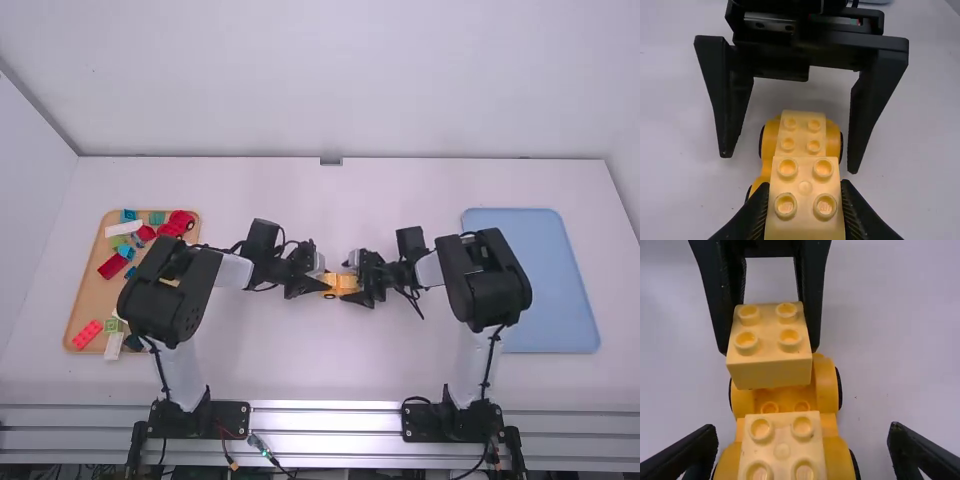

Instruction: Assemble lego blocks to make yellow taxi

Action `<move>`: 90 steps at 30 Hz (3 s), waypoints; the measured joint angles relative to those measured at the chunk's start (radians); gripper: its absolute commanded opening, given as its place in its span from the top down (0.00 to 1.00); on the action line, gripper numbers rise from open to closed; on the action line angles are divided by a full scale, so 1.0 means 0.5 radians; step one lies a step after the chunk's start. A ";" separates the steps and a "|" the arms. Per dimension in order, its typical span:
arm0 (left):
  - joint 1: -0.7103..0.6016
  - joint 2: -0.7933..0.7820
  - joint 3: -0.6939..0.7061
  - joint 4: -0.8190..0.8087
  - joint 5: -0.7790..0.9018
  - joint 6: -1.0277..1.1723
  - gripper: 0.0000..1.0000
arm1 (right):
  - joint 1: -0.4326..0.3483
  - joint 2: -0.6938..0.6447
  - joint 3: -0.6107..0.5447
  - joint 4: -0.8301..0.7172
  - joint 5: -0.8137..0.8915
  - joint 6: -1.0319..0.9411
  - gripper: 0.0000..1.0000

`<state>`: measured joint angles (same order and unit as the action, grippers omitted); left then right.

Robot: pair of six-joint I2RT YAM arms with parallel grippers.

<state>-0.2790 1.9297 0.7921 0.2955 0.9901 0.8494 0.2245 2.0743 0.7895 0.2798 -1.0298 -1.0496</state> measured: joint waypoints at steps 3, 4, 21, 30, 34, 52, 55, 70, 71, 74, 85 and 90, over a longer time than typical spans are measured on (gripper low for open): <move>-0.011 0.009 0.000 0.008 0.002 0.015 0.98 | 0.018 -0.001 0.000 -0.007 0.023 0.008 0.25; -0.018 0.026 0.008 0.011 0.001 0.018 0.98 | 0.020 -0.001 0.001 -0.011 0.032 0.008 0.25; -0.027 0.094 0.039 0.011 0.017 0.085 0.98 | 0.022 -0.001 -0.057 0.016 0.035 -0.014 0.48; -0.043 0.103 0.039 0.012 0.040 0.105 0.98 | 0.023 -0.001 -0.057 0.005 0.033 -0.034 0.48; -0.045 0.103 0.040 0.008 0.036 0.106 0.98 | 0.028 -0.001 -0.057 0.002 0.031 -0.050 0.49; -0.057 0.103 0.072 -0.074 0.013 0.164 0.97 | 0.027 -0.001 -0.057 -0.056 0.007 -0.123 0.49; -0.066 0.103 0.082 -0.092 -0.002 0.198 0.90 | 0.021 -0.002 -0.057 -0.058 0.004 -0.127 0.49; -0.118 0.101 0.124 -0.184 -0.068 0.131 0.17 | 0.021 -0.001 -0.057 -0.056 0.007 -0.127 0.48; -0.104 0.094 0.149 -0.217 -0.052 0.117 0.17 | 0.021 -0.001 -0.057 -0.057 0.007 -0.127 0.49; -0.060 0.041 0.189 -0.272 0.002 0.103 0.19 | 0.021 -0.002 -0.057 -0.057 0.006 -0.127 0.48; 0.010 -0.108 0.223 -0.395 0.051 0.074 0.98 | 0.021 -0.002 -0.057 -0.059 0.006 -0.128 0.48; -0.066 -0.105 0.118 -0.340 -0.024 0.074 0.98 | 0.021 -0.002 -0.057 -0.074 0.004 -0.135 0.48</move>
<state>-0.3122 1.8774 0.8513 0.1257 0.9779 0.8864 0.2348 2.0735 0.7609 0.2428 -1.0279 -1.1172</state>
